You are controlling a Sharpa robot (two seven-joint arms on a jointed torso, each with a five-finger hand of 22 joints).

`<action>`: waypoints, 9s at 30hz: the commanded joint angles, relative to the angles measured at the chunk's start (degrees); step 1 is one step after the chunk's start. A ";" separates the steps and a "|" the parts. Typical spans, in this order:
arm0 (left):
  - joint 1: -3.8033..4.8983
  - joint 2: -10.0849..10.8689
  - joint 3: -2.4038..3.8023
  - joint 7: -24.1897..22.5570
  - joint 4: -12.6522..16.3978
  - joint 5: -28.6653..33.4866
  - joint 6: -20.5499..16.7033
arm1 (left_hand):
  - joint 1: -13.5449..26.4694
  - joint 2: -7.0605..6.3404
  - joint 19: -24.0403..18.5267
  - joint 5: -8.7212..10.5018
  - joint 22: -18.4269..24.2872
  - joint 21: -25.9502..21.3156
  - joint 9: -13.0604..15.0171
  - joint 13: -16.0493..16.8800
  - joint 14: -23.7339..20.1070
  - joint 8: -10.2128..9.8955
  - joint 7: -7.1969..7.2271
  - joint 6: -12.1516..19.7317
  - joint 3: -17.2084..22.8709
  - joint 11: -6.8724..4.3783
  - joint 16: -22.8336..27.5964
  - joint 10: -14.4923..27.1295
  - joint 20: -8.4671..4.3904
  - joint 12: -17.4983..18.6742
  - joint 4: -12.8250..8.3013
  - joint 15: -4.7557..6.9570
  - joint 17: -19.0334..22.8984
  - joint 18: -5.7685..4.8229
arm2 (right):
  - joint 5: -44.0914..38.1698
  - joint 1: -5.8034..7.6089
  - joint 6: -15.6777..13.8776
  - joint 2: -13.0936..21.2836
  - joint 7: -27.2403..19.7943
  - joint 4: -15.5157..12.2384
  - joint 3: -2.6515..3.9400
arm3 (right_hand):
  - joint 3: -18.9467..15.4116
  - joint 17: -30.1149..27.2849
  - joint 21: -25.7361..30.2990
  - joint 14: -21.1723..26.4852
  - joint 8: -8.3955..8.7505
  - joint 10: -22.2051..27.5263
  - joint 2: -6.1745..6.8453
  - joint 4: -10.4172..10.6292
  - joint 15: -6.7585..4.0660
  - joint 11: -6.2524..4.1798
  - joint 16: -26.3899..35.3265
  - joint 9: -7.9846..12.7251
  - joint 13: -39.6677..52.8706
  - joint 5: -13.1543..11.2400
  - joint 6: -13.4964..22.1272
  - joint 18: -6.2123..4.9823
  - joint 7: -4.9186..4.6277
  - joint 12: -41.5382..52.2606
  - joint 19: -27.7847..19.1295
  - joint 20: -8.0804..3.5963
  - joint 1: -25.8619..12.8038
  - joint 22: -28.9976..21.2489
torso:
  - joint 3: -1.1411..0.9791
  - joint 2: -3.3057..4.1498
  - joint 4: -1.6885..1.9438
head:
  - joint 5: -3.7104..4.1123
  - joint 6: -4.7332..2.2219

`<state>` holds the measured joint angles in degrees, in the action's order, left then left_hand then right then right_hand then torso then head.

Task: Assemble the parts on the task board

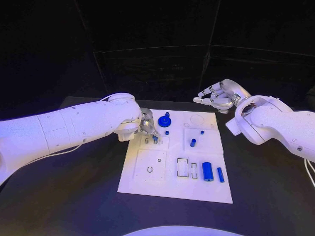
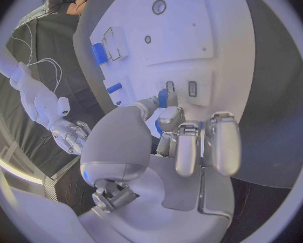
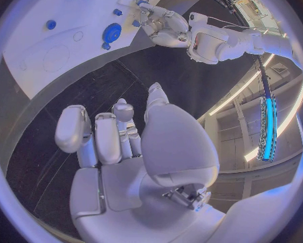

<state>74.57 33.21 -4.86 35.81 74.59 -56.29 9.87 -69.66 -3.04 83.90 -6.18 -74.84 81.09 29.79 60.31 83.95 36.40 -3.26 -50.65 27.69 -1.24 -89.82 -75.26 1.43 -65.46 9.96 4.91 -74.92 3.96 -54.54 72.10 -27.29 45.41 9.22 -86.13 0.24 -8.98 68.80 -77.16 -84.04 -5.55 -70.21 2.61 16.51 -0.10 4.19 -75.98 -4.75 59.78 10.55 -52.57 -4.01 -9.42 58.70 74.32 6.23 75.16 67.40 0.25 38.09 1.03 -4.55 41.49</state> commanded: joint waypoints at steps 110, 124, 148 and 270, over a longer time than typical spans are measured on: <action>-2.00 -0.35 -0.37 -0.84 -0.93 -2.16 -2.40 | 17.33 -2.55 1.96 2.43 -1.67 0.75 0.47 2.41 6.05 1.40 1.93 -4.75 -10.99 -1.34 -0.18 -2.55 -1.07 -2.80 3.39 1.02 -15.08 -1.21 | 0.42 0.12 0.51 -0.84 -0.89 0.57 0.04 | -1.06 -0.38 0.68 -1.48 -0.33 0.46 -0.65 0.14 0.01 0.15 0.69 -0.07 -0.50 1.15 0.57 -1.29 0.10 -0.44 -0.56 0.03 -0.57 -0.63 | 0.09 0.07 -0.10 | -0.66 1.56; -1.76 2.60 2.17 -1.99 2.35 -2.16 -4.32 | 14.59 -2.09 1.58 3.44 -0.54 -0.18 0.59 1.66 6.05 1.50 2.01 -4.44 -19.50 -1.47 -0.18 -2.06 -1.35 -2.11 6.23 1.21 -15.08 -0.95 | 0.60 0.11 0.55 -0.84 -1.06 0.92 0.04 | -1.22 -0.45 0.74 -1.47 -0.35 0.44 -0.72 0.19 0.02 0.17 0.78 -0.07 -0.49 1.12 0.64 -1.30 0.08 -0.37 -0.58 0.04 -0.86 -0.69 | 0.04 0.06 -0.05 | -0.30 1.43; 2.37 -1.25 3.69 -0.14 -9.66 -2.18 7.71 | 10.19 1.10 0.29 3.44 3.38 -3.27 -1.63 -3.44 6.05 -2.49 -0.26 0.13 -26.62 0.47 -0.18 1.88 -0.03 2.21 6.28 -0.37 -15.08 -0.19 | 0.70 0.10 0.69 -1.41 -1.01 1.58 0.03 | -1.34 -0.59 0.96 -1.45 -0.46 0.44 -1.31 0.14 0.03 0.18 0.97 -0.10 -0.58 1.44 0.68 -1.35 0.08 -0.29 -0.72 0.05 -1.20 -0.97 | 0.00 0.14 -0.22 | -0.77 1.41; 1.42 -5.20 0.22 -8.95 -18.90 0.80 2.52 | 3.21 -0.09 0.85 -4.86 1.04 -2.74 -3.88 -5.28 6.05 -1.04 -0.66 -0.69 11.86 0.60 -0.18 1.14 0.48 2.33 -14.73 -0.70 -15.08 -0.42 | 0.69 0.11 1.02 -1.96 -0.83 1.57 0.03 | -1.44 -0.55 1.08 -1.49 -0.62 0.36 -2.02 -0.10 0.01 0.15 1.06 -0.13 -0.53 2.11 0.80 -1.36 0.09 0.02 -0.66 0.04 -0.68 -1.03 | -0.03 -0.11 0.00 | -1.46 1.87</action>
<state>75.88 27.55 -4.66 29.75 54.71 -58.01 16.61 -67.01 -3.10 84.01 -10.72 -73.79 78.66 25.85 54.96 83.95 35.12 -4.01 -51.02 31.03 -0.53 -89.82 -73.72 1.92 -62.97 3.46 4.06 -74.91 3.53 -53.89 72.08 -26.52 43.37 8.71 -84.43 0.22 -10.24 68.21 -76.27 -84.04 -5.98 -70.00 1.10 16.51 -0.10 4.40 -75.22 -4.78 59.17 12.34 -52.18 -4.88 -9.44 58.51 73.92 6.24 74.56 66.43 0.23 38.01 1.02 -6.00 43.37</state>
